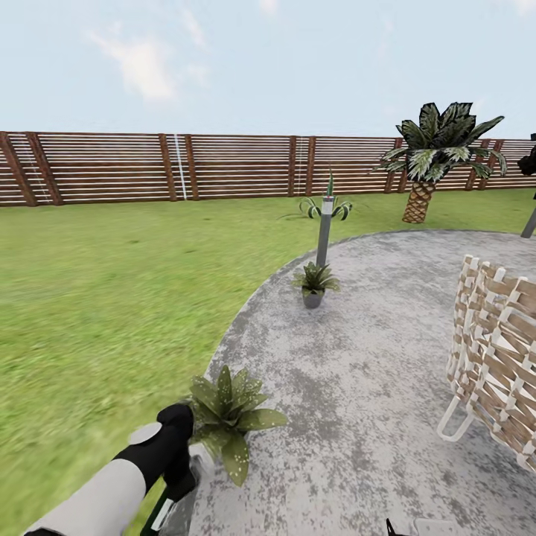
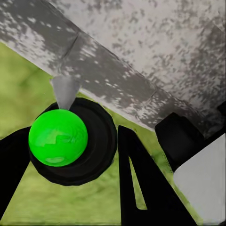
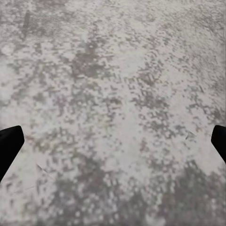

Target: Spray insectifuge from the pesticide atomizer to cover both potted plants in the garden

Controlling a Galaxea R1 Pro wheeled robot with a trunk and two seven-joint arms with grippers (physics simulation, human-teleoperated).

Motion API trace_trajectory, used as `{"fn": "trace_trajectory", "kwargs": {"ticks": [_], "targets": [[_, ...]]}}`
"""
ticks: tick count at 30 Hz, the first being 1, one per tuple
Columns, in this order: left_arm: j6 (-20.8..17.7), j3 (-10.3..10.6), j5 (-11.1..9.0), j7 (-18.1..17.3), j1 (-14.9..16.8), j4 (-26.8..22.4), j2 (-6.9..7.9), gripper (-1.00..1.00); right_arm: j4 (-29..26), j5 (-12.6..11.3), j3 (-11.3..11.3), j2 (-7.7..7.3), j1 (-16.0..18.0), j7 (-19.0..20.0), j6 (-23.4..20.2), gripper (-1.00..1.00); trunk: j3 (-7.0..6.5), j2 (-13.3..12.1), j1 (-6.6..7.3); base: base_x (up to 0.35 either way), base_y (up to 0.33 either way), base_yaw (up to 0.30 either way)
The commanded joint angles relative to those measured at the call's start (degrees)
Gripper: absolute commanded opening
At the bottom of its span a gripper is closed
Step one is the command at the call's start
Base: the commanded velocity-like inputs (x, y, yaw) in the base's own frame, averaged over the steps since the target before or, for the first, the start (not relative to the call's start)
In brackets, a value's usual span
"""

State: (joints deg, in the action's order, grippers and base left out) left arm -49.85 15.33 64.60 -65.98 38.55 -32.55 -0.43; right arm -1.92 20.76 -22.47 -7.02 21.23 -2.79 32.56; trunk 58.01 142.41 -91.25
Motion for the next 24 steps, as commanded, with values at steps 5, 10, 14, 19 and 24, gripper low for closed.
{"fn": "trace_trajectory", "kwargs": {"ticks": [5,10,14,19,24], "targets": [[-0.4,0.0,0.2,1.3,-0.3,-0.4,2.15,-1.00,0.1,0.6,-0.3,-0.01,0.0,-0.3,0.2,1.00,0.06,0.0,0.01,0.000,0.000,0.000],[-0.4,-0.5,-1.5,4.8,-0.3,-0.1,-1.07,-1.00,0.1,0.6,-0.3,-0.01,0.0,-0.3,0.2,1.00,0.06,0.0,0.01,0.000,0.000,0.000],[-0.4,-0.8,-6.8,10.8,-0.3,0.0,-1.79,-1.00,0.1,0.6,-0.3,-0.01,0.0,-0.3,0.2,1.00,0.06,0.0,0.01,0.000,0.000,0.000],[-0.2,-0.8,-10.0,14.5,-1.4,2.7,0.08,-1.00,0.1,0.6,-0.3,-0.01,0.0,-0.3,0.2,1.00,0.06,0.0,0.01,0.000,0.000,0.000],[0.0,-0.8,-12.0,17.1,-1.6,2.9,0.37,-1.00,0.1,0.6,-0.3,-0.01,0.0,-0.3,0.1,1.00,0.06,0.0,0.01,0.000,0.000,0.000]]}}
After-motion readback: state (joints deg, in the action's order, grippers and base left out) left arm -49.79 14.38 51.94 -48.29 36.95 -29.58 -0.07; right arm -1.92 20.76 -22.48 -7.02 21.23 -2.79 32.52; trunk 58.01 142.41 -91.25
